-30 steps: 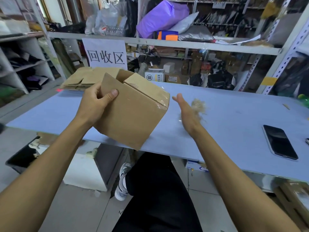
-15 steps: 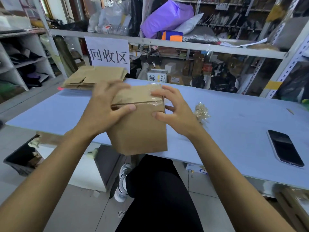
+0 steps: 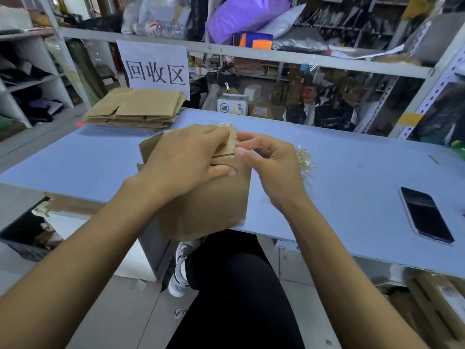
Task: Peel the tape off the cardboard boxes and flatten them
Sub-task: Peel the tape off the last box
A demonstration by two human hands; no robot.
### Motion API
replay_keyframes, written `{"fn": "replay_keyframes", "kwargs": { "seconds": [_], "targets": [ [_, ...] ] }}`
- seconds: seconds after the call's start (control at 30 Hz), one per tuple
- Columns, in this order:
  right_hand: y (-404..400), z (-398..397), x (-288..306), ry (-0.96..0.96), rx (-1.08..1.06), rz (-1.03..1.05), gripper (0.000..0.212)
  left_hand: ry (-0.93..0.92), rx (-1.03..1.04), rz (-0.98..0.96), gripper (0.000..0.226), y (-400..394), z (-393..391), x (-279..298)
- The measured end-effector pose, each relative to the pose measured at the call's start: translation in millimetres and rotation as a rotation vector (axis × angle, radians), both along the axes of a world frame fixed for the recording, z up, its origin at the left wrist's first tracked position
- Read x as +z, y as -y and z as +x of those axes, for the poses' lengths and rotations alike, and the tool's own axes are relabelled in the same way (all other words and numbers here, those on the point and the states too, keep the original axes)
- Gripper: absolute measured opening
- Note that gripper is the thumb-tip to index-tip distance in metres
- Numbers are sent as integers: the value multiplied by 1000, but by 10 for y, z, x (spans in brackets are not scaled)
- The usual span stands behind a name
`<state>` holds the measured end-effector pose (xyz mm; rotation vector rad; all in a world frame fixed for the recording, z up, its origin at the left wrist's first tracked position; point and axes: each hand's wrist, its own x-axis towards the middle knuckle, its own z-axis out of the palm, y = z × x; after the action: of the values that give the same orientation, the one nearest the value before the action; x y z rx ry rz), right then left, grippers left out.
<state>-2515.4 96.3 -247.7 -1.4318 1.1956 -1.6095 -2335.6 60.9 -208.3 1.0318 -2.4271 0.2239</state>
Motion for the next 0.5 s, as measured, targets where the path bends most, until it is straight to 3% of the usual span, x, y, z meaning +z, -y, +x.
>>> {"fn": "replay_keyframes", "kwargs": {
  "seconds": [0.2,0.37,0.5],
  "targets": [
    [51,157,9,47,-121,17,13,-33,-95,-67,39,23,-12,-4],
    [32,268,33,-198,-278,-9,11,-100,-154,-100,53,133,139,-137],
    [42,305,-9,-253,-320,-45,13,-144,-202,-187,45,171,191,-193]
  ]
}}
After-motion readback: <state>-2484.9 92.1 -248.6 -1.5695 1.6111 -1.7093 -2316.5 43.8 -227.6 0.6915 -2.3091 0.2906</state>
